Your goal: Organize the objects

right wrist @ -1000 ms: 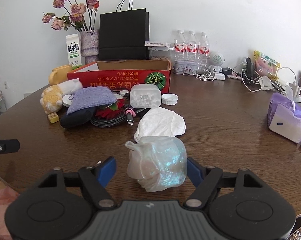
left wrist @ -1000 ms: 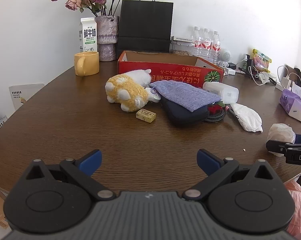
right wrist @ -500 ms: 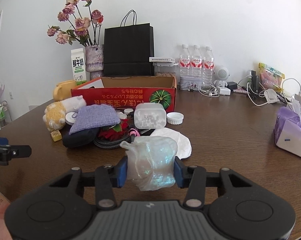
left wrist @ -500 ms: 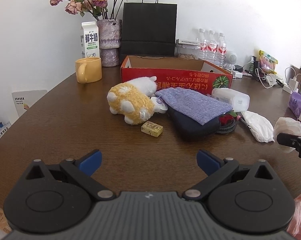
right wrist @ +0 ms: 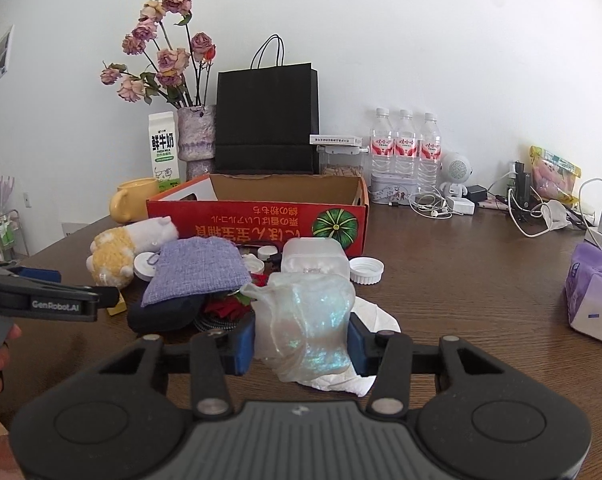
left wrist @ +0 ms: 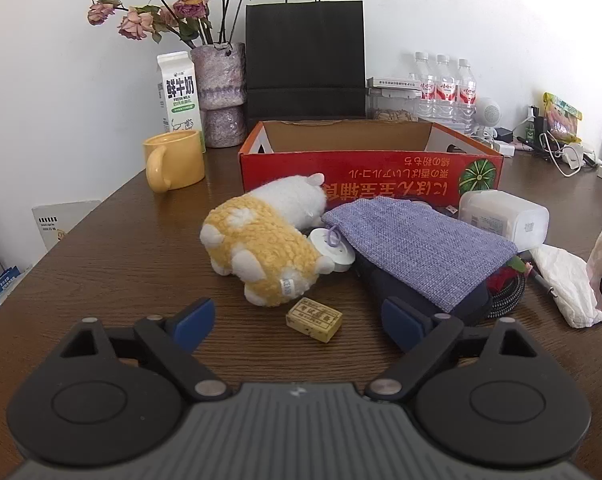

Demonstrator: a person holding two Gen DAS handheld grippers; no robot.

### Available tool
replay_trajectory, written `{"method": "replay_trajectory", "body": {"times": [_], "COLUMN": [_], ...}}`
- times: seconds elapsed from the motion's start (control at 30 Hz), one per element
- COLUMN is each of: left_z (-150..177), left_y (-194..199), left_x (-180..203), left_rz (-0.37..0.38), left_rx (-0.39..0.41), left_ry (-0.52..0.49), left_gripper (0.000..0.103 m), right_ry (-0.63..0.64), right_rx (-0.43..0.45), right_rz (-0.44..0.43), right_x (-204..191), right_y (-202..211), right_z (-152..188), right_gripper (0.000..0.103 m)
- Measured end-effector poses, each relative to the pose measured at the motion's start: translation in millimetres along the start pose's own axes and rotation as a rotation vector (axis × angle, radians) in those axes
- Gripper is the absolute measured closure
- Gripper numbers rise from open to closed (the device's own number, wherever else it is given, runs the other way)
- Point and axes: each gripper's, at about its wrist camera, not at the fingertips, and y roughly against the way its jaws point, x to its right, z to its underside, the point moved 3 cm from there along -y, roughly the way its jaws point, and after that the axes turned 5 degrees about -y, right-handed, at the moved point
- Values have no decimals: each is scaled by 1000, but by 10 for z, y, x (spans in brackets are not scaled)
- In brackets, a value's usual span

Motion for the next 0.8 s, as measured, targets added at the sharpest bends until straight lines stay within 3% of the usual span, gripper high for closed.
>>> {"method": "replay_trajectory", "body": {"times": [0.2, 0.37, 0.8], "left_z": [31, 55, 89], "left_y": [-197, -254, -24], "left_x": [34, 13, 13], "left_rz": [-3, 10, 52], "left_rx": [-59, -68, -25], "left_ry": [23, 75, 78], "left_gripper": [36, 66, 67], "right_ry": [1, 0, -8], "right_rx": [4, 0, 7], "right_rz": [-16, -22, -19], "right_x": [-36, -50, -21], "right_y": [-40, -75, -97], "right_z": [-7, 1, -17], "right_gripper": [58, 58, 58]}}
